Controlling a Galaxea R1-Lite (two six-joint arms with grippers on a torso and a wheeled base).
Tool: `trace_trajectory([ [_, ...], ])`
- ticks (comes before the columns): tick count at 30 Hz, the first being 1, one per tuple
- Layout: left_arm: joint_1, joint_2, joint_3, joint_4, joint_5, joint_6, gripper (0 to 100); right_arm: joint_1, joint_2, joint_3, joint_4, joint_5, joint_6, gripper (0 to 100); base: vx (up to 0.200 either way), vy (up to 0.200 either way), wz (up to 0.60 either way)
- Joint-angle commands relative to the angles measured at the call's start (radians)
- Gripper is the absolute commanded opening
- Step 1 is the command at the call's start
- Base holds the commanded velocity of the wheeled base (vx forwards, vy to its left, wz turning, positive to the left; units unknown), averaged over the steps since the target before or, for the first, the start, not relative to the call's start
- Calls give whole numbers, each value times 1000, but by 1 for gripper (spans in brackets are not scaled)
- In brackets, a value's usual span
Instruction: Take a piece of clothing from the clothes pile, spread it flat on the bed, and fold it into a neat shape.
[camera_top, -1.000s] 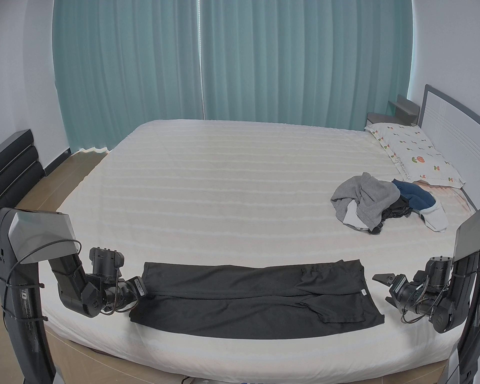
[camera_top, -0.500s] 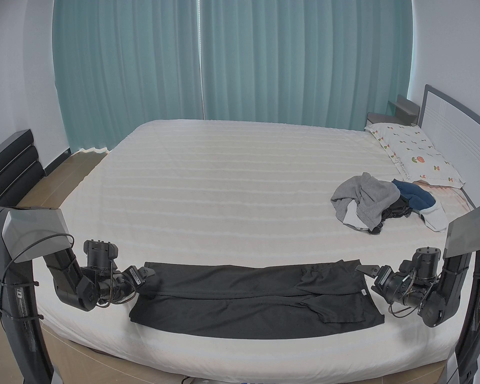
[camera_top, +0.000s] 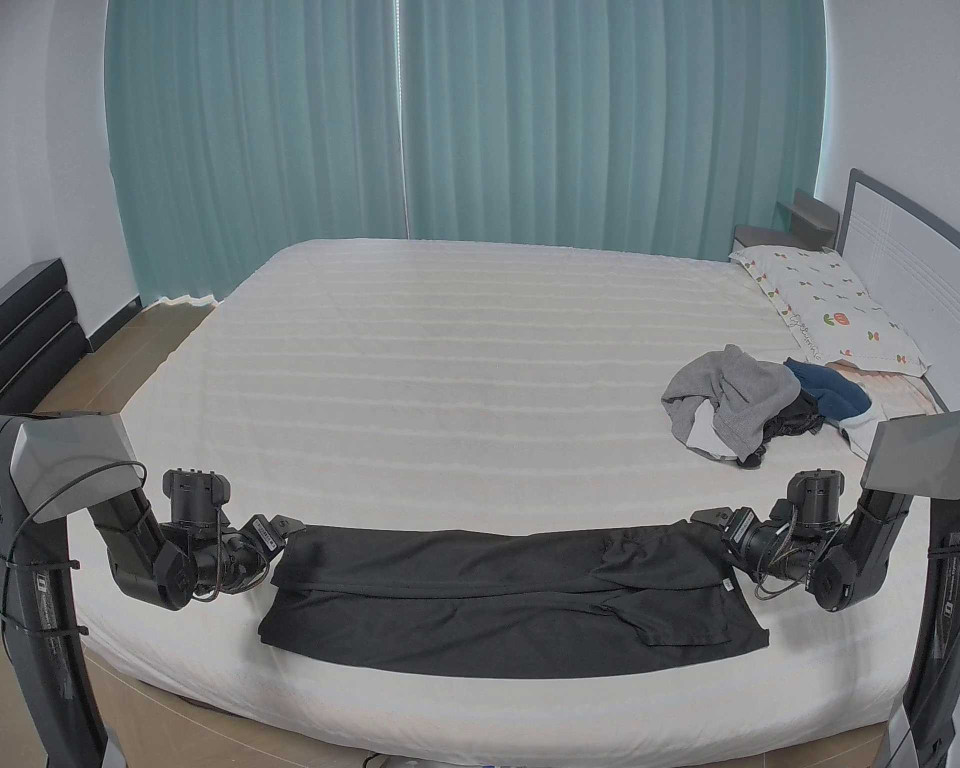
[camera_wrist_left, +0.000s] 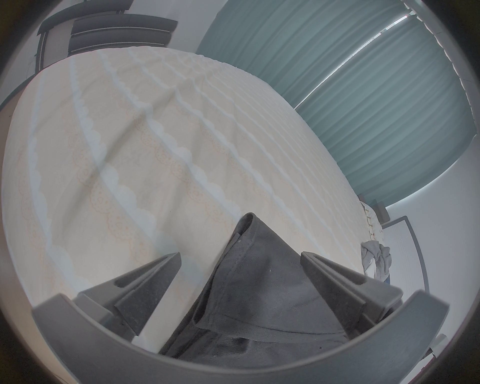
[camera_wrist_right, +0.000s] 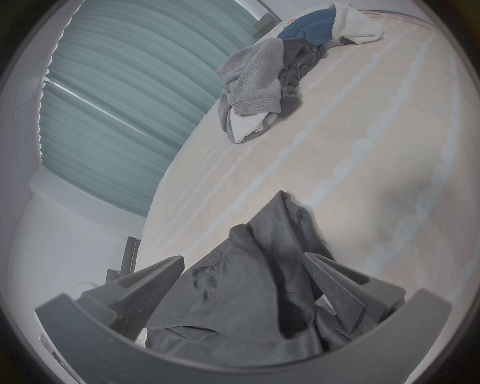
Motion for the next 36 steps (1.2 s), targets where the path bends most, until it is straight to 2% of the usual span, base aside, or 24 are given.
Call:
trace_trajectory([
  [1, 2, 14, -4, -1, 1, -2, 100, 10, 4, -38, 3, -1, -8, 100, 0, 0, 0],
  [6, 2, 14, -4, -1, 1, -2, 100, 52, -22, -143, 68, -26, -37, 100, 0, 0, 0],
  [9, 2, 14, -4, -1, 1, -2, 100, 102, -45, -227, 180, -38, -54, 100, 0, 0, 0],
  [12, 2, 14, -4, -1, 1, -2, 100, 178, -34, -340, 293, -90, -64, 100, 0, 0, 0],
  [17, 2, 14, -4, -1, 1, -2, 100, 248, -5, -436, 411, -112, -153, 100, 0, 0, 0],
  [21, 2, 16, -4, -1, 1, -2, 100, 290, 38, -483, 436, -156, -209, 100, 0, 0, 0],
  [27, 2, 16, -4, -1, 2, -2, 100, 311, 72, -491, 453, -166, -265, 100, 0, 0, 0],
  [32, 1, 16, -4, -1, 2, -2, 100, 317, 89, -494, 476, -167, -374, 100, 0, 0, 0],
  [36, 1, 16, -4, -1, 2, -2, 100, 320, 118, -506, 474, -204, -440, 100, 0, 0, 0],
])
